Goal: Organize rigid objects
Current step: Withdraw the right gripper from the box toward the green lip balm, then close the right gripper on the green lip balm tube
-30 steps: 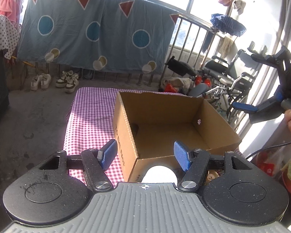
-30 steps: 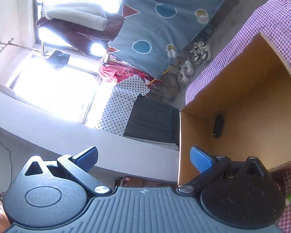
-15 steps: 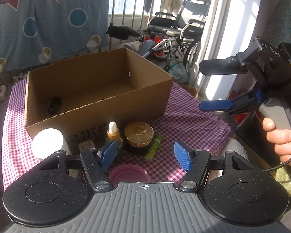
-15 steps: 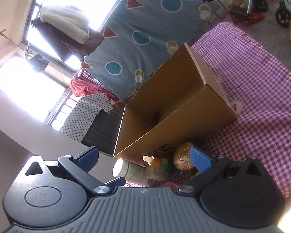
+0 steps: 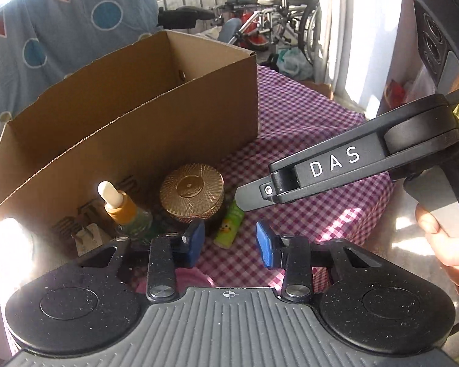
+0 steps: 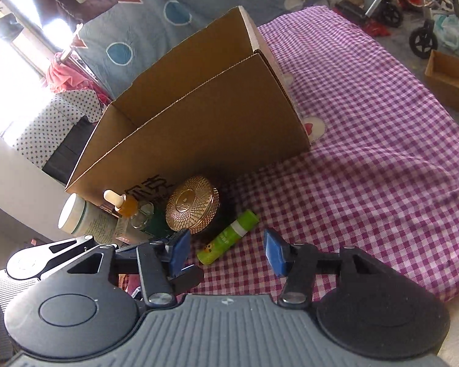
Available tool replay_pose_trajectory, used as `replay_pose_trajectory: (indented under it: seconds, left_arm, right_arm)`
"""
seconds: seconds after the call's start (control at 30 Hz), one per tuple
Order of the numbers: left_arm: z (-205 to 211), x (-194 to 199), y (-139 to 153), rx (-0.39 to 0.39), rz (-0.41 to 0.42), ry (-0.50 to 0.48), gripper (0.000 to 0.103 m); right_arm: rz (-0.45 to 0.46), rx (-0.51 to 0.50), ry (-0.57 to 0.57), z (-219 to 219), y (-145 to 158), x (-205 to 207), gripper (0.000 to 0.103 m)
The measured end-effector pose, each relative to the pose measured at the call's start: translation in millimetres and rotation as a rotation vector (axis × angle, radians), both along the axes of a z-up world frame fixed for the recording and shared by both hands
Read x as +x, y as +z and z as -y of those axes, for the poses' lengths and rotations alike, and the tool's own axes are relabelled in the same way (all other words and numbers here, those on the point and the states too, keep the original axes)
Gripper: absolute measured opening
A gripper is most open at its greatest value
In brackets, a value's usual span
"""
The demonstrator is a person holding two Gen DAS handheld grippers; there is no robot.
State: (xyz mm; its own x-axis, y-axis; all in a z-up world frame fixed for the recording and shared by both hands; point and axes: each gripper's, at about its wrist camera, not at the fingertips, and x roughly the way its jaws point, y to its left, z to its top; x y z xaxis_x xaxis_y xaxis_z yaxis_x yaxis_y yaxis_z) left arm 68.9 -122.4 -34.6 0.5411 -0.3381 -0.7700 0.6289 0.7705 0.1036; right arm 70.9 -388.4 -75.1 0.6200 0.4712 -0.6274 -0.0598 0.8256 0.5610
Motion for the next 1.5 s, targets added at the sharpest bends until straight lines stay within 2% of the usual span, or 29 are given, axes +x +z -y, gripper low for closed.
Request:
replay_pose_trajectory:
  seconds: [0.1,0.37,0.53,0.63,0.73,1.0,1.2,1.5]
  left_arm:
    - [2,6,-2,0.011,-0.028,0.013,0.03]
    - [15,10,-9,0.025,-0.068,-0.006,0.027]
    - [22,10,-12,0.009,-0.105,-0.021,0.026]
    - [22,7,-10,0.013,-0.073,-0.015,0.026]
    - [23,8,-12,0.053,-0.044,0.007,0.027]
    - [35,14,-21,0.114,-0.049,0.009,0.028]
    - [37,18,-24,0.088,-0.107,-0.006,0.027]
    - [44,21,-26,0.074,-0.094,0.008,0.026]
  right_arm:
    - [0.004,-0.038,0.019,-6,-1,4,0.041]
    - [0.002,-0.055,0.048,-10,-6,13,0.031]
    - [-0.015,-0.048,0.038,-4,-9,8,0.03]
    - [-0.017,-0.033,0.026,2,-8,5,0.03]
    - [-0.013,-0.028,0.018,5,-6,2,0.03]
    - [-0.025,0.008,0.019,8,-10,6,0.03]
    - [-0.033,0.014,0.005,16,-13,4,0.03]
    - [-0.048,0.057,-0.009,26,-19,7,0.03]
